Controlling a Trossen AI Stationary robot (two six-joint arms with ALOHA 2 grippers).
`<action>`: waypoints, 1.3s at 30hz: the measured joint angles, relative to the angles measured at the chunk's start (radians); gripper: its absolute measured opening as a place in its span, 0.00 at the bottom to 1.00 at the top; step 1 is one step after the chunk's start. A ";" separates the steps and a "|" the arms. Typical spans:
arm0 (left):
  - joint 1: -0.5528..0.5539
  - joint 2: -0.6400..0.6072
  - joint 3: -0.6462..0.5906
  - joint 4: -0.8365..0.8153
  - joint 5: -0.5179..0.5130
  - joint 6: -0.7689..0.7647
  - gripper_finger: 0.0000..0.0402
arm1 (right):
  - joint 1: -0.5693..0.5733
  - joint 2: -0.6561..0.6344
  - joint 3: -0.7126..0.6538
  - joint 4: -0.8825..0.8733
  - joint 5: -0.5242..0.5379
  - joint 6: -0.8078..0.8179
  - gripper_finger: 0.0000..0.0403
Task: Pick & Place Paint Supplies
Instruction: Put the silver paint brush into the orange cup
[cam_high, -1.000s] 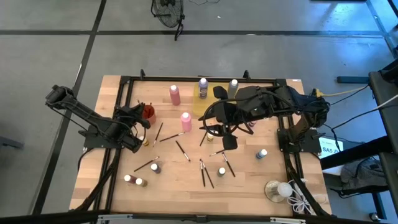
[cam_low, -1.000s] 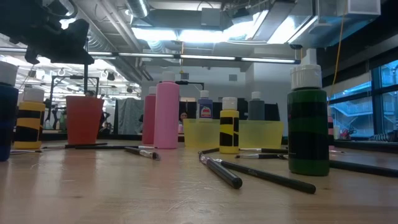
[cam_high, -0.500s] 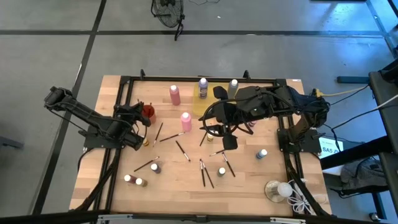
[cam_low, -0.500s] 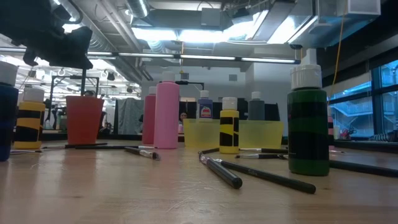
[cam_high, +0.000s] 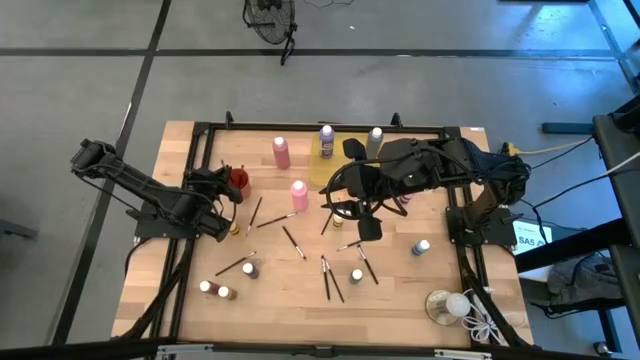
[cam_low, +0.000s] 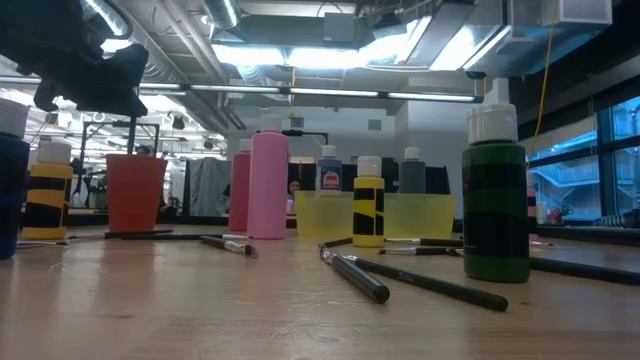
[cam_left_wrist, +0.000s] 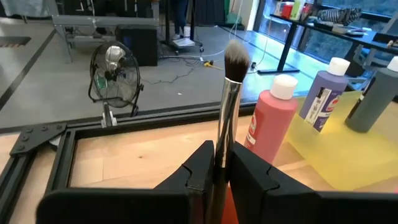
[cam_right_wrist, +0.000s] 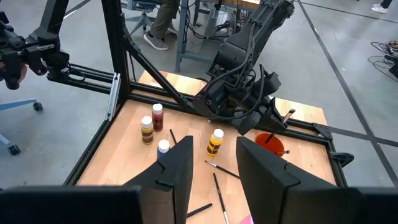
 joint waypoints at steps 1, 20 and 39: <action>0.000 0.000 0.000 0.000 0.000 0.000 0.10 | 0.000 0.000 0.000 0.000 0.000 0.000 0.31; 0.000 0.000 0.000 0.002 0.030 -0.003 0.10 | 0.000 0.000 0.000 -0.008 -0.001 0.000 0.31; 0.000 0.000 0.000 0.005 -0.010 0.016 0.19 | 0.000 0.000 0.000 -0.023 0.000 0.000 0.31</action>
